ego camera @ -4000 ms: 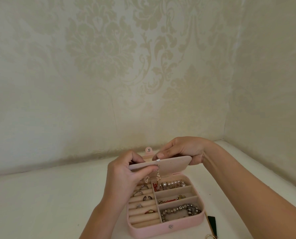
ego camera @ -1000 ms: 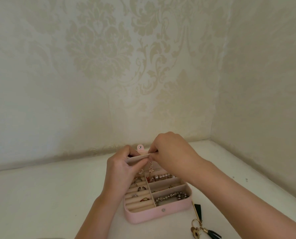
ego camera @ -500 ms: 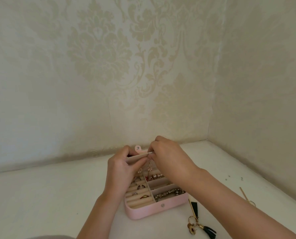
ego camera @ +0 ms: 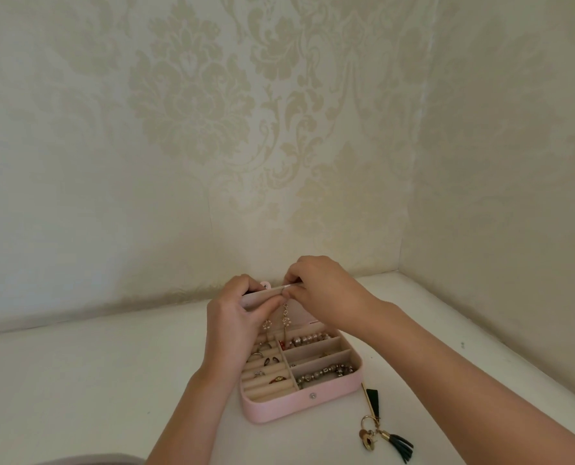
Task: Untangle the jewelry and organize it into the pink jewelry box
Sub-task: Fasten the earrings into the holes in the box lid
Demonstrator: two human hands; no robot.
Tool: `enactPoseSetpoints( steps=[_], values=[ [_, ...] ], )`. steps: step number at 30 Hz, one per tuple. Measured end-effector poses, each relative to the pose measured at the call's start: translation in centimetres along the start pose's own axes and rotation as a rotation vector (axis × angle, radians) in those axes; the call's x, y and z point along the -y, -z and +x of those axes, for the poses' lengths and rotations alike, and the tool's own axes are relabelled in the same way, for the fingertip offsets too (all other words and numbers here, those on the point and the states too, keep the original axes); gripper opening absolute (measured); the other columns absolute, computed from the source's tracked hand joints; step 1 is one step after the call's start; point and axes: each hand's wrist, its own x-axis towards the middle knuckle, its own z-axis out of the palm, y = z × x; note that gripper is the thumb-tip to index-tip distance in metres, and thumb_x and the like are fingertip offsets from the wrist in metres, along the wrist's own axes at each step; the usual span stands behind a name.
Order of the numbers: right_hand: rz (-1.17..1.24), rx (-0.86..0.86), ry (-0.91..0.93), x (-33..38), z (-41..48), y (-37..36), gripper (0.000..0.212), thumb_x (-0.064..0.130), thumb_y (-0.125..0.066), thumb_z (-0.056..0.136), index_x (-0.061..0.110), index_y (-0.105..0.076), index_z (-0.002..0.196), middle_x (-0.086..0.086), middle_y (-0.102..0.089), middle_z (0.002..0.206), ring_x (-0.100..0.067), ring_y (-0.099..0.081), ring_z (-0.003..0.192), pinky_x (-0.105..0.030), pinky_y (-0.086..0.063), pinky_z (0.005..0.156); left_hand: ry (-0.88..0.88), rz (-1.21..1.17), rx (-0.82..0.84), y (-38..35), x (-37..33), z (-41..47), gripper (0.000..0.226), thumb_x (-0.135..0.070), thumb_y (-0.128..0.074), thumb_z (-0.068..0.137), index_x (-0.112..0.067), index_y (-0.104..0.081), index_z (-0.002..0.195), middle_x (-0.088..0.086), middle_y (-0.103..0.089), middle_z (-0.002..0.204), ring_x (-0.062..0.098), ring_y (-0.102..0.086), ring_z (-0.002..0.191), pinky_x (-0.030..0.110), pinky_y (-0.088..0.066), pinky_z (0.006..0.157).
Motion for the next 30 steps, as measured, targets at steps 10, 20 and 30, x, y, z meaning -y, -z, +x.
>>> enactPoseSetpoints(
  steps=[10, 20, 30],
  values=[
    [0.072, -0.019, 0.012, -0.7, 0.4, 0.1, 0.022, 0.02, -0.056, 0.092, 0.009, -0.071, 0.103, -0.007, -0.067, 0.103, -0.019, -0.059, 0.095, -0.023, -0.036, 0.071, 0.124, 0.005, -0.001, 0.1, -1.1, 0.5, 0.027, -0.023, -0.084, 0.066, -0.017, -0.058, 0.063, -0.011, -0.054, 0.051, 0.001, -0.046, 0.049, 0.012, -0.032, 0.047],
    [0.303, -0.163, -0.019, -3.6, -1.1, 2.9, 0.018, 0.023, -0.062, 0.089, 0.013, -0.071, 0.101, 0.003, -0.068, 0.096, -0.007, -0.06, 0.086, -0.012, -0.041, 0.076, 0.142, 0.004, -0.006, 0.0, -0.7, 0.9, 0.03, -0.028, -0.084, 0.065, -0.013, -0.058, 0.064, 0.001, -0.062, 0.059, 0.002, -0.047, 0.052, 0.013, -0.035, 0.049],
    [-0.017, 0.337, -0.683, -15.7, -6.8, 5.1, 0.012, 0.008, -0.067, 0.083, 0.013, -0.072, 0.093, -0.003, -0.066, 0.076, -0.007, -0.054, 0.059, -0.014, -0.041, 0.052, 0.151, -0.049, 0.047, -0.9, -0.6, 1.1, 0.031, -0.024, -0.084, 0.067, -0.011, -0.056, 0.064, -0.006, -0.052, 0.056, 0.002, -0.042, 0.051, 0.013, -0.032, 0.048]
  ],
)
